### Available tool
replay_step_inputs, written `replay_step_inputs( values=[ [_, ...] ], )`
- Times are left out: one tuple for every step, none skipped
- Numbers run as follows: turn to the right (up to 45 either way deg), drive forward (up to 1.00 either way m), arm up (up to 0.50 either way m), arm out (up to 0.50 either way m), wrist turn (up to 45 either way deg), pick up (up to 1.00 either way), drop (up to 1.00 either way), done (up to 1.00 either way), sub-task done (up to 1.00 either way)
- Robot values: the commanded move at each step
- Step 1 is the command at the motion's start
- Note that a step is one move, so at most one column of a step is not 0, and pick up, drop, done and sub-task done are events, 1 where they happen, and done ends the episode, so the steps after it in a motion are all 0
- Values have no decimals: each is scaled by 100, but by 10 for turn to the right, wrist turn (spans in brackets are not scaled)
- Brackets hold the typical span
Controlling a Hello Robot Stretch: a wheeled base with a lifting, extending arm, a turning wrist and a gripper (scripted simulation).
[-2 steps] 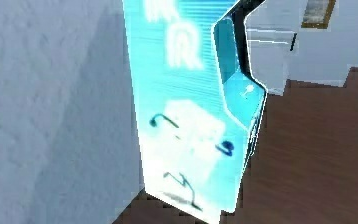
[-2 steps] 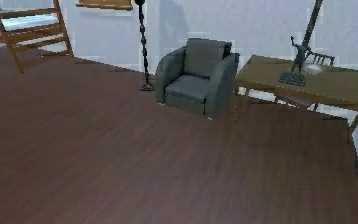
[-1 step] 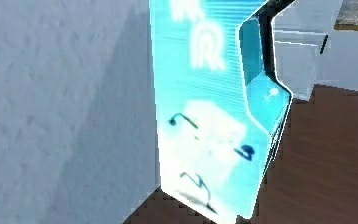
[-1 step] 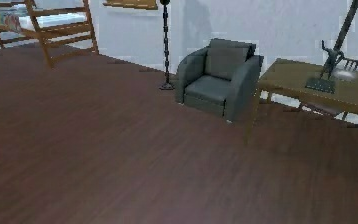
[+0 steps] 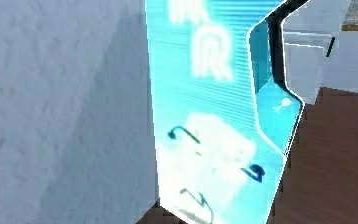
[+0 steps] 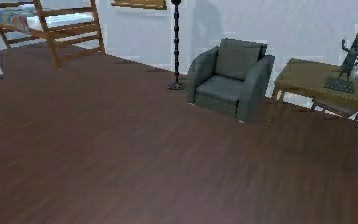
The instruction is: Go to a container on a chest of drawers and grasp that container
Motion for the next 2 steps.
replay_step_inputs(
  values=[
    [-450,0,0,0,0,0,0,0,0],
    [-60,0,0,0,0,0,0,0,0]
  ],
)
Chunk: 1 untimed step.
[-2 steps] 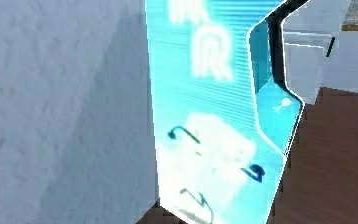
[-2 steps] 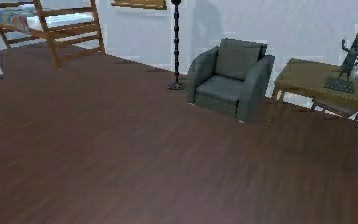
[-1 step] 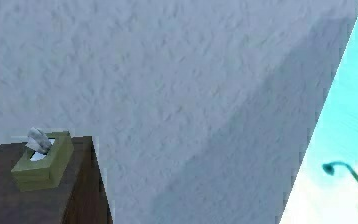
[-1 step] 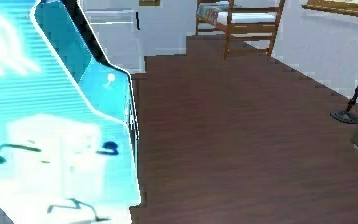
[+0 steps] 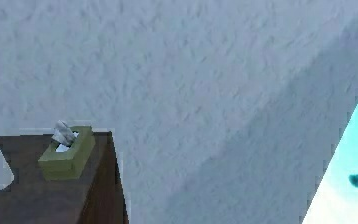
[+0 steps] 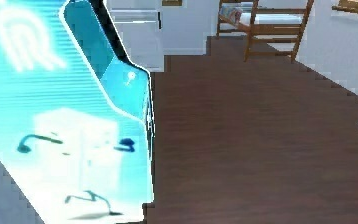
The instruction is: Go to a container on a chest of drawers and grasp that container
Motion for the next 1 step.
replay_step_inputs(
  values=[
    [0,55,0,0,0,0,0,0,0]
  ],
)
